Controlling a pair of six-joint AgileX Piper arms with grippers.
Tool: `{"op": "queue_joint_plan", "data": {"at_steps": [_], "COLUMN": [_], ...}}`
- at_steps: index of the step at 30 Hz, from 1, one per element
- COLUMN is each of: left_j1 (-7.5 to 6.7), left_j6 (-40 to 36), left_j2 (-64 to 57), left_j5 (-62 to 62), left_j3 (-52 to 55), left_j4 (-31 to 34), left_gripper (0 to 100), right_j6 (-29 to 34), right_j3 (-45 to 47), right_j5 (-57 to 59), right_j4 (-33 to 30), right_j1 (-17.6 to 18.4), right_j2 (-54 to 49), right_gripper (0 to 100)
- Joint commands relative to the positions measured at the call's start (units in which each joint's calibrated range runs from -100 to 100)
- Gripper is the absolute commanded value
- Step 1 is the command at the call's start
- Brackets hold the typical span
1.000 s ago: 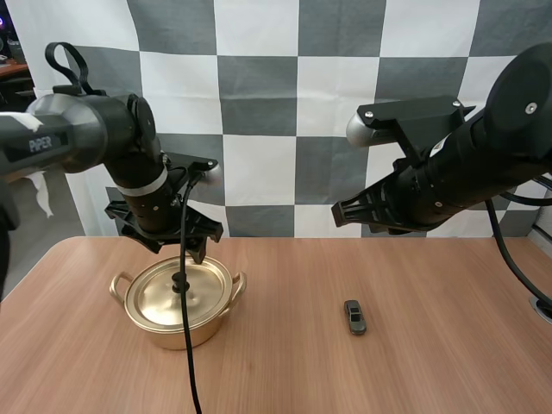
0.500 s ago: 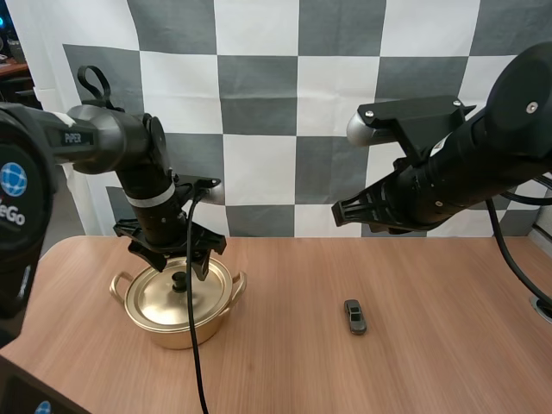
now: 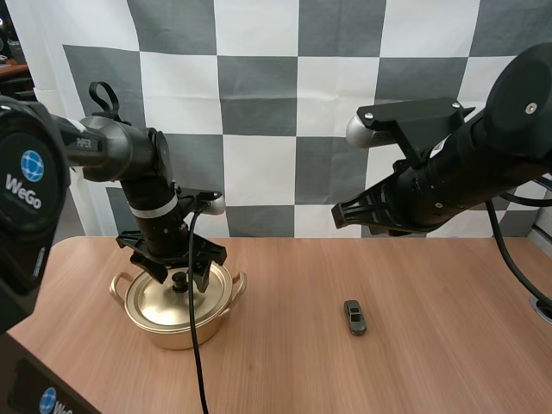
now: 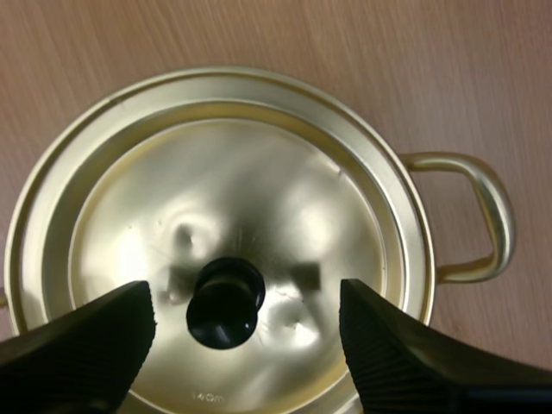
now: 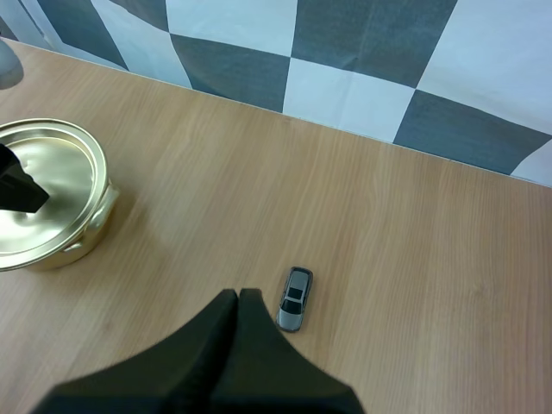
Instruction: Open the pot, put the car inside, and close it
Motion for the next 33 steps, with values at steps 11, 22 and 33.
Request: {"op": "queue_joint_plan", "data": {"at_steps": [11,22,33], "left_j1": [0.04,0.04,0.04], "left_j6": [0.0,1.2,1.2], "left_j2": [0.0,0.0,0.0], "left_j5": [-4.7,-7.5,-9.7], "left_j3": [0.0,2.6,3.1], "left_j4": [0.1,-0.1,-0.1], "left_gripper": [100,100,100], "right_j6": [0.0,0.0,0.0], "right_j3": [0.0,0.0,0.0], "right_j5": [0.6,0.6,0.6], "right_j4": [0.0,0.0,0.0], "right_j1": [0.0,0.0,0.0], "right_j2": [-0.8,-2.1,-2.1], "right_gripper": [0,0,0]}}
